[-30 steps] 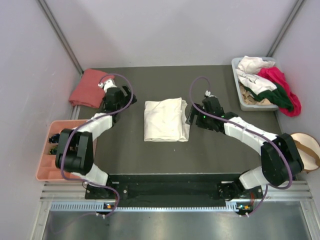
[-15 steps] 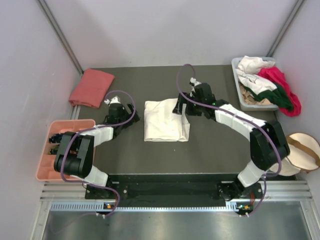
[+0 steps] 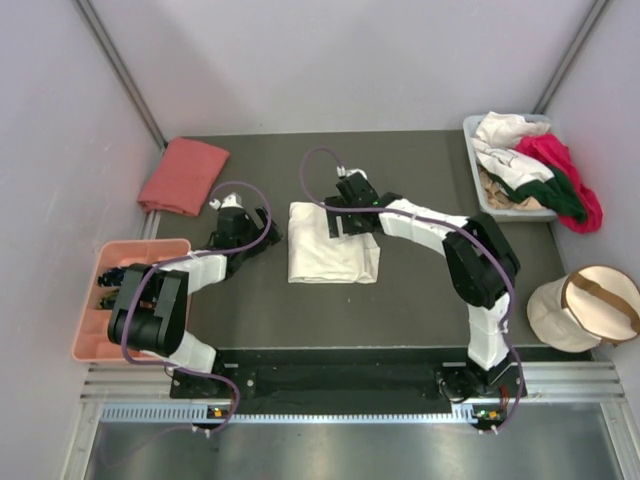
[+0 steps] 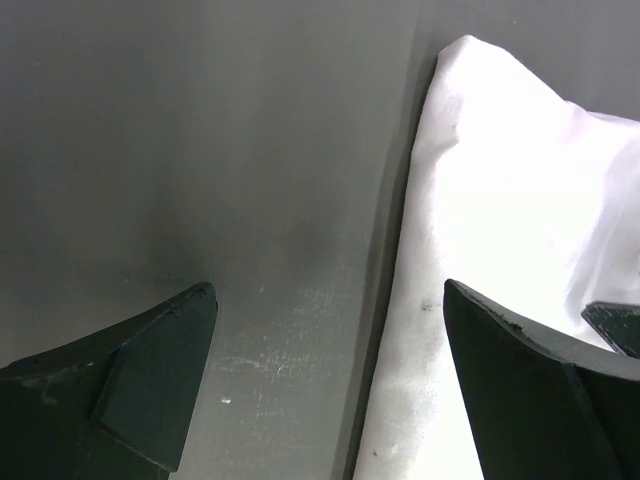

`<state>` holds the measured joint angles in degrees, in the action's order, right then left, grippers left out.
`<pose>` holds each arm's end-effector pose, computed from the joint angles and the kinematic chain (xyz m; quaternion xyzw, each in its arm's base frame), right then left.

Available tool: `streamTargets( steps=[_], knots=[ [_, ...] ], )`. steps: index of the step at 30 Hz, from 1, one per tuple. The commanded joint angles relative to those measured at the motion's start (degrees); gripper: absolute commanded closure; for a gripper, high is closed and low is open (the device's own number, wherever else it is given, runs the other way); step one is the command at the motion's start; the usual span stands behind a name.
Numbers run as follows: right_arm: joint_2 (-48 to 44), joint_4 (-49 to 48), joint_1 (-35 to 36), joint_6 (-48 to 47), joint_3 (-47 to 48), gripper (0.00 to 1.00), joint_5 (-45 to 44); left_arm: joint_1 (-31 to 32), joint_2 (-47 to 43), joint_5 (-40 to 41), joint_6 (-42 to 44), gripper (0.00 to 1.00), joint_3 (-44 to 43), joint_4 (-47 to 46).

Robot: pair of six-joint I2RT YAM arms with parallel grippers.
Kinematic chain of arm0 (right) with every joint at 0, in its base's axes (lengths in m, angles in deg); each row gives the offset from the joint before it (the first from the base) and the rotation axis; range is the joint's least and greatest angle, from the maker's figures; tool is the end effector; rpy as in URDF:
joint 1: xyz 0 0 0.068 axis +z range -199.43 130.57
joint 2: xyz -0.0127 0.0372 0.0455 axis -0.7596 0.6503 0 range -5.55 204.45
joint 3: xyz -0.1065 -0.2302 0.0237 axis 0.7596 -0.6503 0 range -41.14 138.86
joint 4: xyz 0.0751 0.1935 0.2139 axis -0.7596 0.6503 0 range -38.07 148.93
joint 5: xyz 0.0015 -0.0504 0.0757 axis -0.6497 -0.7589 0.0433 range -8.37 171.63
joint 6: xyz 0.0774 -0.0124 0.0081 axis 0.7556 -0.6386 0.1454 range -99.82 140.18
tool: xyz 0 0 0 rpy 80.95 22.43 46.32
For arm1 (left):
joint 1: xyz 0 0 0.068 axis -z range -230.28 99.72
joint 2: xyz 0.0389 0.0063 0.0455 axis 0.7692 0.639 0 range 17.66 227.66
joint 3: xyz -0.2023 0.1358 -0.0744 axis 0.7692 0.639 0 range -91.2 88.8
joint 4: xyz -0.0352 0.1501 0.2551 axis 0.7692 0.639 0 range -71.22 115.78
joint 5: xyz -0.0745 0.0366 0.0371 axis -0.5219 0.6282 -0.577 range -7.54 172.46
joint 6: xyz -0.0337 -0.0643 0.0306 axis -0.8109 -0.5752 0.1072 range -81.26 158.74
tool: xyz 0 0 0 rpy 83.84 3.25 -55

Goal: Fold and stack the t-shirts
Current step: Smooth out wrinkles on the folded tshirt

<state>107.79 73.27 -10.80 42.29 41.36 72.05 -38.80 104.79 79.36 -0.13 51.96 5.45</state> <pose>0.3803 0.2895 0.1337 -0.1086 0.9368 0.0951 0.3186 0.3406 -0.0729 0.0935 -0.2000 0.8719 -0.2118 0.3937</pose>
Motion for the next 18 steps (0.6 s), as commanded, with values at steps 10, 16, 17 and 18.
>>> streamTargets(
  steps=[10, 16, 17, 18],
  knots=[
    [-24.9, -14.0, -3.5, 7.3, -18.9, 0.10, 8.5, 0.1, -1.3, -1.3, 0.1, 0.01, 0.8, -2.9],
    [-23.9, -20.0, -6.0, 11.6, -25.3, 0.10, 14.6, 0.0, -0.6, -2.0, -0.3, 0.01, 1.2, -3.5],
    [-23.6, -19.9, -6.1, 11.7, -25.5, 0.11, 13.9, 0.1, -1.0, -1.8, -0.2, 0.01, 1.1, -3.2],
    [-22.6, -19.8, -6.3, 11.6, -25.5, 0.11, 12.8, 0.0, -1.2, -1.7, 0.1, 0.01, 1.1, -3.0]
  ],
)
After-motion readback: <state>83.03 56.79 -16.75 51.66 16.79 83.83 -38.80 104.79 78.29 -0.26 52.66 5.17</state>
